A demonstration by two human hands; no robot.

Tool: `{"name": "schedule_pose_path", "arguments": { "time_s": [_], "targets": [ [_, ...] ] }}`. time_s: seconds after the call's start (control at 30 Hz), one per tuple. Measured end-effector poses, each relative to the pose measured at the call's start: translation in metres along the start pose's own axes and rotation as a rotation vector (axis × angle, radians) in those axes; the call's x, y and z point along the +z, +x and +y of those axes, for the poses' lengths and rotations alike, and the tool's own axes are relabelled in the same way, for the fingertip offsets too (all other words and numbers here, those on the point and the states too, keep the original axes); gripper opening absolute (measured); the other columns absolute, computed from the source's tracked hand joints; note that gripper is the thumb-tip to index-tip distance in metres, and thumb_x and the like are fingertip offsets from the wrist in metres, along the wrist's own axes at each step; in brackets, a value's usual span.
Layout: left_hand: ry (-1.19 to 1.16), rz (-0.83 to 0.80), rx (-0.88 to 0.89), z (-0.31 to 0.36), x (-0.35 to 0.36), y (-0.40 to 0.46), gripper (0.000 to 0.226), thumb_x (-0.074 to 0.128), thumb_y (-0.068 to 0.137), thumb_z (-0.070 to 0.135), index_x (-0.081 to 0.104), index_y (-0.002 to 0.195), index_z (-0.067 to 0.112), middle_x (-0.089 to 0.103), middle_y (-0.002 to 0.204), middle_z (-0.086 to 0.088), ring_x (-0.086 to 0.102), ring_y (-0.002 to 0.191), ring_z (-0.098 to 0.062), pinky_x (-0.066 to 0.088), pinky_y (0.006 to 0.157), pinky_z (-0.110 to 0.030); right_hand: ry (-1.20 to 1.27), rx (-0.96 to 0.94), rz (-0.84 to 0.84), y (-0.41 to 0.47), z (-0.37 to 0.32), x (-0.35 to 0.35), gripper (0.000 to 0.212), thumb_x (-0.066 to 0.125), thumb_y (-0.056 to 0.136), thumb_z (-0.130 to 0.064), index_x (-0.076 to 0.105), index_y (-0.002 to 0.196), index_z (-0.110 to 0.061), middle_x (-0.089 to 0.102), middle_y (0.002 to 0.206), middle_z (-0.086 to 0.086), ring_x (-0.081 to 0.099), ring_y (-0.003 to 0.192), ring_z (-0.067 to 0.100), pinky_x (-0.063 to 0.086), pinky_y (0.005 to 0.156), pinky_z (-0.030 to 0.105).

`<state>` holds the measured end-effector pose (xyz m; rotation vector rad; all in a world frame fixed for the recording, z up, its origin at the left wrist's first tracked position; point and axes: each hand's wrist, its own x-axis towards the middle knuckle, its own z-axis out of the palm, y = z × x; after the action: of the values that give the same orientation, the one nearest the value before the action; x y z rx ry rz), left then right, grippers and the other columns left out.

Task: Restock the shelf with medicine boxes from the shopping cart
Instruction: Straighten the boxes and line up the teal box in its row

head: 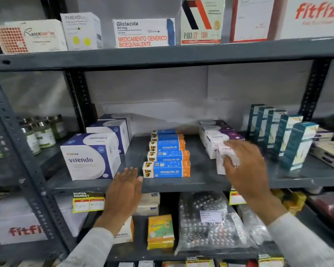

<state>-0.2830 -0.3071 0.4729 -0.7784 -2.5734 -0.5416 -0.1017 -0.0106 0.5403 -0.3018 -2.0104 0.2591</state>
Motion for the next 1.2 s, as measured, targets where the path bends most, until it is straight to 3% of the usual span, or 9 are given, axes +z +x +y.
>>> {"name": "schedule_pose_path", "arguments": {
  "time_s": [0.2,0.3,0.4,0.5,0.63,0.73,0.87,0.93,1.2],
  "targets": [
    [-0.041,0.034,-0.018,0.009,-0.006,-0.004,0.071,0.019,0.103,0.055,0.052,0.149,0.014,0.051,0.156,-0.009,0.044,0.148,-0.024,0.031,0.124,-0.044,0.137,0.414,-0.234,0.013,0.085,-0.034,0.082,0.088,0.075,-0.039,0.049,0.147,-0.029,0.050,0.148,0.002,0.047,0.137,0.023,0.039,0.114,0.041],
    [-0.170,0.242,0.044,0.039,-0.010,-0.012,0.053,0.035,0.106,0.044,0.060,0.140,0.013,0.066,0.141,-0.009,0.058,0.135,-0.024,0.047,0.112,-0.044,0.301,0.474,-0.373,0.009,0.111,-0.033,0.097,0.092,0.069,-0.045,0.041,0.151,-0.037,0.046,0.151,-0.011,0.046,0.137,0.014,0.042,0.109,0.037],
    [-0.209,0.274,0.298,0.100,0.001,-0.013,0.040,0.047,0.104,0.032,0.064,0.135,0.013,0.068,0.137,-0.005,0.060,0.131,-0.021,0.042,0.114,-0.035,0.427,0.479,-0.465,0.008,0.128,-0.027,0.105,0.095,0.063,-0.041,0.042,0.152,-0.034,0.047,0.146,-0.016,0.050,0.131,0.010,0.044,0.102,0.030],
    [-0.102,0.155,0.492,0.161,0.025,-0.007,0.045,0.053,0.102,0.029,0.061,0.140,0.007,0.062,0.145,-0.012,0.056,0.138,-0.027,0.032,0.122,-0.040,0.513,0.472,-0.491,0.011,0.136,-0.024,0.098,0.095,0.058,-0.041,0.048,0.143,-0.036,0.055,0.137,-0.017,0.059,0.118,0.003,0.050,0.091,0.019],
    [0.078,-0.051,0.467,0.195,0.054,0.000,0.055,0.031,0.109,0.034,0.038,0.156,0.007,0.038,0.164,-0.014,0.033,0.154,-0.028,0.017,0.128,-0.042,0.602,0.452,-0.510,0.019,0.147,-0.021,0.084,0.095,0.059,-0.036,0.054,0.131,-0.041,0.059,0.129,-0.021,0.062,0.112,-0.004,0.055,0.077,0.009],
    [0.078,-0.027,0.407,0.193,0.065,-0.002,0.056,0.025,0.110,0.037,0.035,0.158,0.011,0.036,0.166,-0.010,0.029,0.155,-0.024,0.009,0.128,-0.036,0.660,0.416,-0.560,0.025,0.155,-0.016,0.077,0.095,0.066,-0.026,0.057,0.131,-0.039,0.061,0.130,-0.017,0.063,0.111,-0.009,0.056,0.079,0.013],
    [0.053,-0.024,0.374,0.193,0.066,-0.005,0.054,0.028,0.110,0.038,0.039,0.157,0.013,0.040,0.164,-0.007,0.032,0.154,-0.020,0.006,0.125,-0.032,0.796,0.422,-0.606,0.030,0.163,-0.007,0.073,0.093,0.068,-0.014,0.058,0.130,-0.032,0.065,0.133,-0.001,0.070,0.113,0.014,0.060,0.083,0.027],
    [0.026,-0.053,0.357,0.194,0.065,-0.005,0.053,0.028,0.110,0.038,0.038,0.157,0.015,0.038,0.165,-0.005,0.030,0.155,-0.018,0.004,0.126,-0.030,0.809,0.413,-0.616,0.030,0.163,-0.004,0.072,0.092,0.070,-0.010,0.058,0.129,-0.031,0.063,0.134,0.004,0.071,0.110,0.015,0.062,0.082,0.030],
    [-0.024,-0.052,0.342,0.196,0.065,-0.006,0.054,0.029,0.110,0.039,0.040,0.156,0.014,0.040,0.164,-0.006,0.032,0.154,-0.019,0.007,0.126,-0.031,0.793,0.373,-0.554,0.021,0.155,-0.003,0.068,0.091,0.064,-0.036,0.057,0.122,-0.047,0.060,0.130,-0.010,0.067,0.108,-0.003,0.060,0.076,0.021]
  ]
}}
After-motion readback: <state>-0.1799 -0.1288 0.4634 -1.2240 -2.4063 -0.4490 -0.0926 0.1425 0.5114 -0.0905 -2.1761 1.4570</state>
